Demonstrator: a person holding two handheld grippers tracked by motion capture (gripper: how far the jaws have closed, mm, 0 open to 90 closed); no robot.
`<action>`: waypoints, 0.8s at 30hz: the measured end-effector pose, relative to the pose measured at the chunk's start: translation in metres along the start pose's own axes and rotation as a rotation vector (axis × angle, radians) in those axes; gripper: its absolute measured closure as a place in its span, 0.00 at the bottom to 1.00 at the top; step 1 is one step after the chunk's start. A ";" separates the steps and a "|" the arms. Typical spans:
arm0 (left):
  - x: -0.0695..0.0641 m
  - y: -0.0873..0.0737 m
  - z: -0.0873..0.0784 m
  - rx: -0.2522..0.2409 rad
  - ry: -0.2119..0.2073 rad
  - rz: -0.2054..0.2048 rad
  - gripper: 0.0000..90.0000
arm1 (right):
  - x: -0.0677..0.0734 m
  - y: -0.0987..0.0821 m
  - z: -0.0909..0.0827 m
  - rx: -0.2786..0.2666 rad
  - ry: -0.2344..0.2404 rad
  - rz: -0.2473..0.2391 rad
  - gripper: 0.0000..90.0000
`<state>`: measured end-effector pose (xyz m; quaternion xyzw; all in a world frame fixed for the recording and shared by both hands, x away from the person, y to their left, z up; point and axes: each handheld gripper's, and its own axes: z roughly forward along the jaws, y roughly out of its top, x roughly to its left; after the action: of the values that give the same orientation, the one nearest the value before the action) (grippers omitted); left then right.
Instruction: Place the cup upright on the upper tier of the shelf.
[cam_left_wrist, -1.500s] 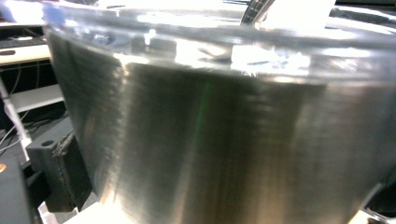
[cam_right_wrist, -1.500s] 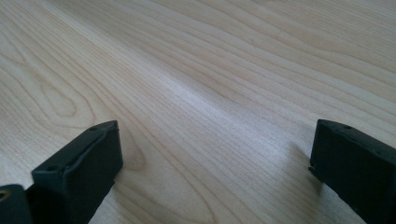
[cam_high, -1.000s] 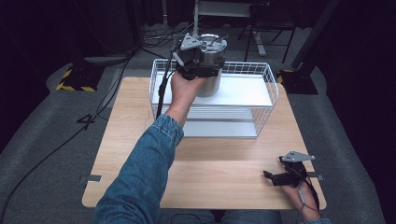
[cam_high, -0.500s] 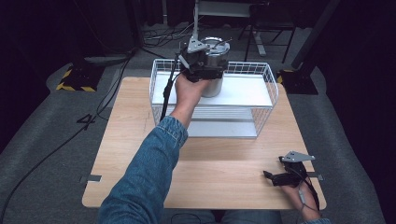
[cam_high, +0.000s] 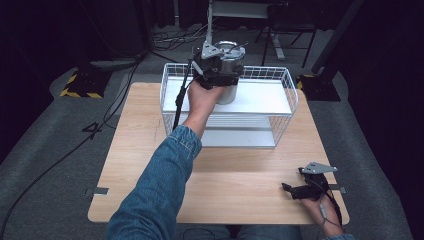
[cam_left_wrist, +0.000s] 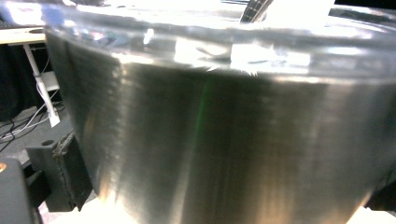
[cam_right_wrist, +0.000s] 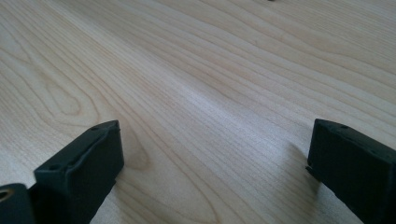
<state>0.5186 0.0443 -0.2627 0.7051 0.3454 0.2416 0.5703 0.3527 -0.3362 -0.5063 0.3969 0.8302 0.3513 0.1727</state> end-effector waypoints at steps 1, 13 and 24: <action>0.000 0.000 0.000 -0.003 -0.002 0.000 0.04 | 0.000 0.000 0.000 -0.001 0.001 -0.001 0.04; 0.005 0.001 -0.002 -0.047 -0.033 0.022 0.00 | 0.000 0.000 0.000 0.001 0.006 -0.001 0.04; 0.007 0.009 -0.024 -0.080 -0.044 0.071 0.00 | 0.000 0.000 0.000 0.000 0.006 -0.001 0.04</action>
<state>0.5070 0.0639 -0.2490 0.6986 0.2974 0.2597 0.5967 0.3528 -0.3364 -0.5063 0.3954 0.8310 0.3523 0.1703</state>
